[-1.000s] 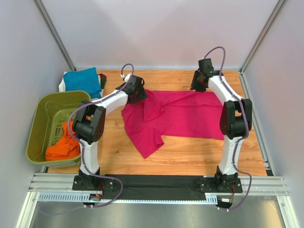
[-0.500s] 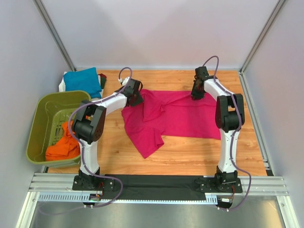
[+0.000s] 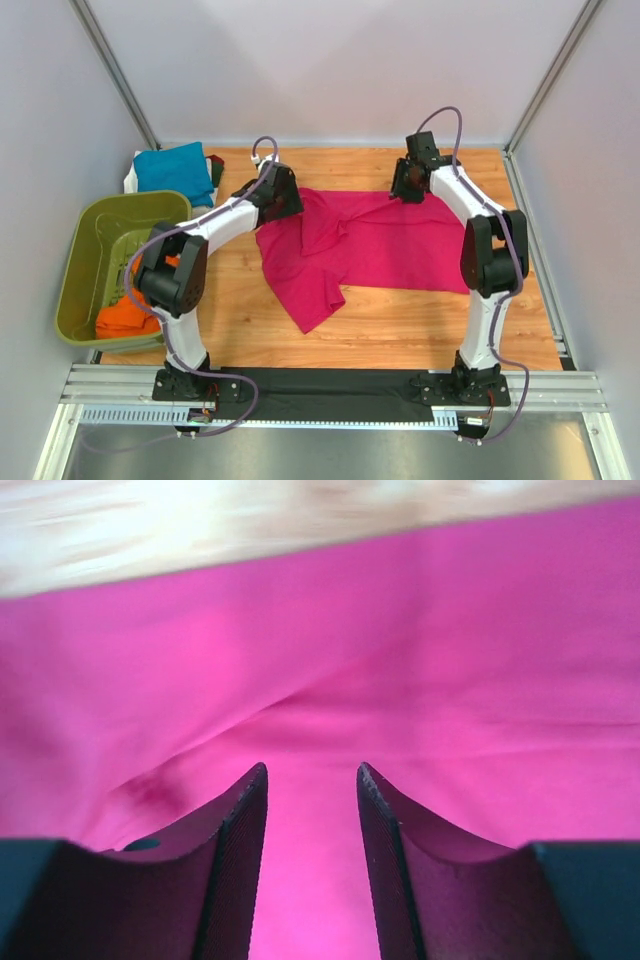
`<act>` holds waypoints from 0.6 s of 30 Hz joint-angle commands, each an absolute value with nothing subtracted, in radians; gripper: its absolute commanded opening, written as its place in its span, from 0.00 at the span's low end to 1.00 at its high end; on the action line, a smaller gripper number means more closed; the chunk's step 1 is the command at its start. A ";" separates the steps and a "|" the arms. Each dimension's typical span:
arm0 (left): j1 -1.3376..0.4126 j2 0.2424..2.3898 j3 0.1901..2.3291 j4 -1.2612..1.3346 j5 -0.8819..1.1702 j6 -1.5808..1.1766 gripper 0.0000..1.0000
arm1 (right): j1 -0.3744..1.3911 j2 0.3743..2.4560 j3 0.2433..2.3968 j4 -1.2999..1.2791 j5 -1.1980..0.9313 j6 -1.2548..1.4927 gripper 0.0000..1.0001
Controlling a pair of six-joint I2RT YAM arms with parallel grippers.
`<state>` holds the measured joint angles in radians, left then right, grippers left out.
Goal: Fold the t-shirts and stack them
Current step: Fold the tshirt
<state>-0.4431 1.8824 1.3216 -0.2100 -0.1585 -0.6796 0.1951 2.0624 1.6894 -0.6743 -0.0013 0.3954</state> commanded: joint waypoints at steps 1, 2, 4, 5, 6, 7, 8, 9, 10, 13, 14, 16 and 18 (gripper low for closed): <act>-0.457 1.727 1.263 -0.178 -0.121 -0.624 0.64 | 0.279 1.904 1.668 -0.611 -0.092 0.394 0.44; -0.457 1.688 1.246 -0.181 -0.114 -0.629 0.65 | 0.297 1.888 1.658 -0.606 -0.106 0.397 0.45; -0.457 1.648 1.188 -0.192 -0.101 -0.641 0.65 | 0.353 1.893 1.631 -0.581 -0.106 0.406 0.46; -0.457 1.608 1.166 -0.195 -0.100 -0.646 0.65 | 0.382 1.902 1.628 -0.578 -0.106 0.411 0.46; -0.456 1.589 1.143 -0.196 -0.098 -0.653 0.65 | 0.394 1.914 1.632 -0.587 -0.107 0.417 0.46; -0.456 1.569 1.099 -0.195 -0.092 -0.658 0.65 | 0.408 1.939 1.641 -0.594 -0.109 0.422 0.46; -0.457 1.531 1.076 -0.196 -0.089 -0.660 0.65 | 0.426 1.951 1.644 -0.597 -0.100 0.423 0.45; -0.456 1.513 1.054 -0.198 -0.087 -0.664 0.65 | 0.437 1.963 1.644 -0.600 -0.098 0.426 0.45; -0.456 1.496 1.014 -0.196 -0.080 -0.666 0.65 | 0.445 1.980 1.644 -0.600 -0.097 0.428 0.45; -0.457 1.436 0.951 -0.196 -0.063 -0.670 0.65 | 0.475 2.015 1.646 -0.598 -0.092 0.430 0.41; -0.456 1.418 0.939 -0.196 -0.060 -0.672 0.65 | 0.494 2.026 1.654 -0.598 -0.083 0.430 0.40; -0.456 1.404 0.907 -0.198 -0.054 -0.676 0.64 | 0.514 2.060 1.669 -0.623 -0.063 0.417 0.38; -0.457 1.390 0.890 -0.199 -0.049 -0.678 0.64 | 0.544 2.083 1.693 -0.659 -0.014 0.407 0.38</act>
<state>-0.4564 1.4361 0.9035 -0.2131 -0.0731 -0.6682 0.5049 2.0609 1.6505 -0.6209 -0.0734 0.4145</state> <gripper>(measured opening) 0.644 0.381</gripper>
